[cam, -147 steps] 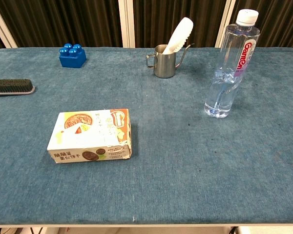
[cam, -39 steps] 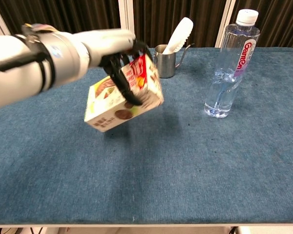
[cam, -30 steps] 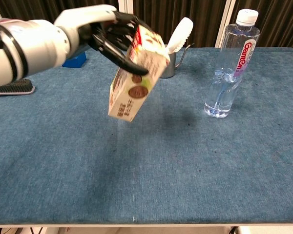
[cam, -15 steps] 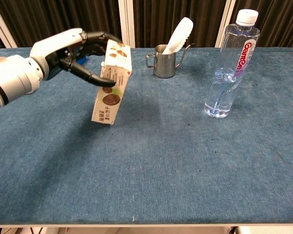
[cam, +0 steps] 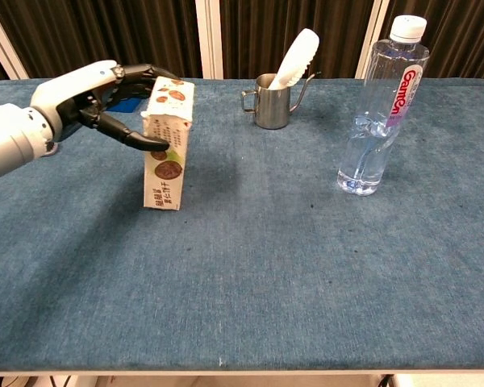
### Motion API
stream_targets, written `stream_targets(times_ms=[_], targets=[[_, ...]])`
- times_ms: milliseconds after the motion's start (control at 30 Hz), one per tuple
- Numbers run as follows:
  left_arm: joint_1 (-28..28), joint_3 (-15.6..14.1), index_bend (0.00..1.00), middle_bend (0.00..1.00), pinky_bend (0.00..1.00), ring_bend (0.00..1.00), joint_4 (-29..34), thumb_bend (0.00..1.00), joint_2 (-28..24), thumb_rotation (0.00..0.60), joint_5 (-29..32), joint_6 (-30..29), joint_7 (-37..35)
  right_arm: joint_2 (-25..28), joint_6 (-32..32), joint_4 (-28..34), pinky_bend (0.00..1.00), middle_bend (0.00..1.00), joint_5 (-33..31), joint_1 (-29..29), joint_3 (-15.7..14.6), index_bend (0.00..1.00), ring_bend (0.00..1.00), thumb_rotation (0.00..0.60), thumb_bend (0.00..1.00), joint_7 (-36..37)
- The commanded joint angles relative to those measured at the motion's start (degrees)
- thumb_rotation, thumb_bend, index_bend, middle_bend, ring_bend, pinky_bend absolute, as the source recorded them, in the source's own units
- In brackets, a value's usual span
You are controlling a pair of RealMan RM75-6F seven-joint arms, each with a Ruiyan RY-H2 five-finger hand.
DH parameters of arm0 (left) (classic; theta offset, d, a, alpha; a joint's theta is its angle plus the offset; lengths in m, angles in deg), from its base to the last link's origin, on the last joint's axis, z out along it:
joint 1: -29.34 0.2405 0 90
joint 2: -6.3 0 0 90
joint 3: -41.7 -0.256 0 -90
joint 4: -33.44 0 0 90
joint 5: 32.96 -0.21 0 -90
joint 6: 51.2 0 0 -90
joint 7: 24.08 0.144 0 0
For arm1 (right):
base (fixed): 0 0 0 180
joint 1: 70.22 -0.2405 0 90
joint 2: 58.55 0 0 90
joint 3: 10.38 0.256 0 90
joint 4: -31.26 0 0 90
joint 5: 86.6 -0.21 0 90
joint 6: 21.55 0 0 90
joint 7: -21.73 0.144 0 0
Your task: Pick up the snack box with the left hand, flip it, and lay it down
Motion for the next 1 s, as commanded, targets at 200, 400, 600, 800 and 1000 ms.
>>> stream_targets(times_ms=[200, 400, 600, 800, 1000], targets=[[0.9, -1.2, 0.0, 0.04, 0.0, 0.0, 1.2, 0.0, -2.7, 0.6, 0.3, 0.1, -0.1, 0.0, 0.3, 0.0, 0.03, 0.06, 0.3, 0.1, 0.0, 0.0, 0.0, 0.6, 0.22, 0.1], [1.4, -1.8, 0.0, 0.0, 0.0, 0.0, 4.2, 0.0, -6.1, 0.6, 0.2, 0.0, 2.1, 0.0, 0.4, -0.1, 0.03, 0.06, 0.6, 0.0, 0.0, 0.0, 0.0, 0.6, 0.22, 0.2], [1.6, -1.7, 0.0, 0.0, 0.0, 0.0, 10.7, 0.0, -11.5, 0.6, 0.5, -0.7, 9.5, -0.2, 0.1, -0.3, 0.03, 0.06, 0.7, -0.2, 0.0, 0.0, 0.0, 0.6, 0.22, 0.4], [0.6, 0.1, 0.0, 0.0, 0.0, 0.0, 20.9, 0.0, -17.1, 0.6, 5.1, 1.2, 22.1, -0.3, -0.1, -0.3, 0.03, 0.06, 0.8, -0.4, 0.1, 0.0, 0.0, 0.6, 0.22, 0.5], [-2.8, 2.1, 0.0, 0.0, 0.0, 0.0, 30.4, 0.0, -20.0, 0.6, 15.4, 4.4, 38.7, -0.2, -0.1, -0.3, 0.03, 0.06, 0.7, -0.4, 0.1, 0.0, 0.0, 0.6, 0.22, 0.5]])
